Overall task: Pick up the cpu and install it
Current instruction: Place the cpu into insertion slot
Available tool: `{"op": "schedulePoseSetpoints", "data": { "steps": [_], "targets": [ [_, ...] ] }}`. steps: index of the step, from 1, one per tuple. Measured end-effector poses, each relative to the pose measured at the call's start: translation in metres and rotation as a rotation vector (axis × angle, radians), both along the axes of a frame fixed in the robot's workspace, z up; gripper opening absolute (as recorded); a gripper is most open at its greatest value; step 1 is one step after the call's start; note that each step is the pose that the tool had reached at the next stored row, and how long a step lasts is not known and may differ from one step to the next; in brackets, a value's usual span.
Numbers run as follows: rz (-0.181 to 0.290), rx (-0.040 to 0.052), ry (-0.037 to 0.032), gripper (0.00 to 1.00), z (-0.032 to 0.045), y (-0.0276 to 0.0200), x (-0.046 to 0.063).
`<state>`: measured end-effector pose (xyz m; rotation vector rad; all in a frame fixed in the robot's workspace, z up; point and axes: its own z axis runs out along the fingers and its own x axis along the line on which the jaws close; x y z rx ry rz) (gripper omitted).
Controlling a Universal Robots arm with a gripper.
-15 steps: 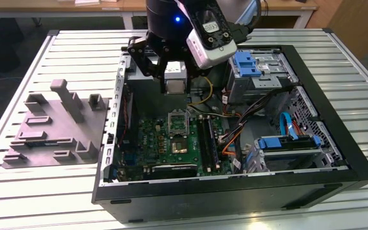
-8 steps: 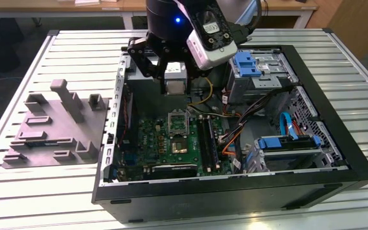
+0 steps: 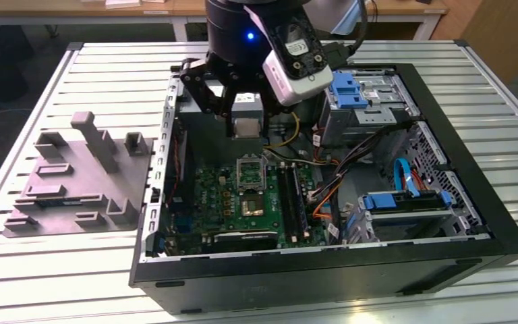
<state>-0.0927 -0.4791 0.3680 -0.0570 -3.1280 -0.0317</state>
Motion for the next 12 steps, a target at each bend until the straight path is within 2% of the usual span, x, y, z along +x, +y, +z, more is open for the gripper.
{"op": "schedulePoseSetpoints", "data": {
  "steps": [12],
  "targets": [
    [0.0, 0.0, 0.0, 0.47, -0.0154, 0.0, 0.0]
  ]
}}
